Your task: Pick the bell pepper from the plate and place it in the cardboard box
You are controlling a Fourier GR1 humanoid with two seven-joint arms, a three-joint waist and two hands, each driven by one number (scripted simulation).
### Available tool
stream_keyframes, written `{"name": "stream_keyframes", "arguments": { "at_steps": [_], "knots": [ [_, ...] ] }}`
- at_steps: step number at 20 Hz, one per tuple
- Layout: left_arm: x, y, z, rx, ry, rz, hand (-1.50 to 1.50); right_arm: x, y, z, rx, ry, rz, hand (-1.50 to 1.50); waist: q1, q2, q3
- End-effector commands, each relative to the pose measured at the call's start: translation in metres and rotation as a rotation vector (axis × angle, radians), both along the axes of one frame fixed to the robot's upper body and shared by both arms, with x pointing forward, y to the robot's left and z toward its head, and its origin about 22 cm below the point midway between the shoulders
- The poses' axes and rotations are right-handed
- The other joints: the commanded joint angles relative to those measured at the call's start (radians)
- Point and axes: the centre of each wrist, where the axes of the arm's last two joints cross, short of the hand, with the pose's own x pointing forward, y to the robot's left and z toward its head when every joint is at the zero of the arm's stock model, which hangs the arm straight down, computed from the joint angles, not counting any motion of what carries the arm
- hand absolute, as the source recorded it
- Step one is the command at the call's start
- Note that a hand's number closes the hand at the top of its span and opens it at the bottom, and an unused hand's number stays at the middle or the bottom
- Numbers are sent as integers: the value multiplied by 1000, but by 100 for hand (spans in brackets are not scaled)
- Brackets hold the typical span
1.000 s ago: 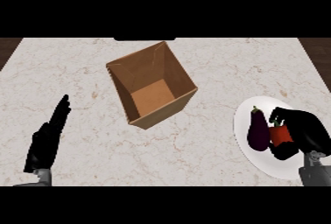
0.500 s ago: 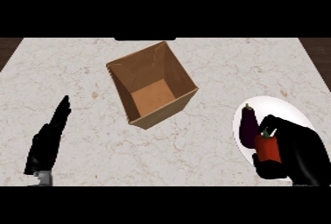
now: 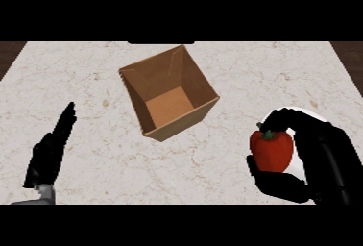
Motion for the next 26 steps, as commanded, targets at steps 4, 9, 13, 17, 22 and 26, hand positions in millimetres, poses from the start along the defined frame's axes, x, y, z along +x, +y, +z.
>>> {"name": "stream_keyframes", "arguments": {
  "at_steps": [4, 9, 13, 17, 22, 26],
  "knots": [
    [-1, 1, -7, 4, 4, -9, 0, 19, 50, 47, 80, -57, 118, 150, 8, 2, 0],
    [-4, -9, -1, -21, -2, -8, 0, 46, 87, 60, 54, -18, 86, 150, 10, 1, 0],
    [20, -23, 15, -8, -15, -6, 0, 77, 112, 69, 44, 25, 83, 150, 11, 3, 0],
    [11, -12, 7, 3, -19, -23, 0, 121, 126, 59, 61, 59, 55, 150, 18, 5, 0],
    [-5, -16, -17, 4, -24, -23, 0, 156, 133, 25, 58, 140, 78, 150, 21, 7, 0],
    [29, -19, 7, -12, -11, -23, 0, 166, 160, -2, 4, 187, 37, 150, 25, 10, 0]
  ]
}}
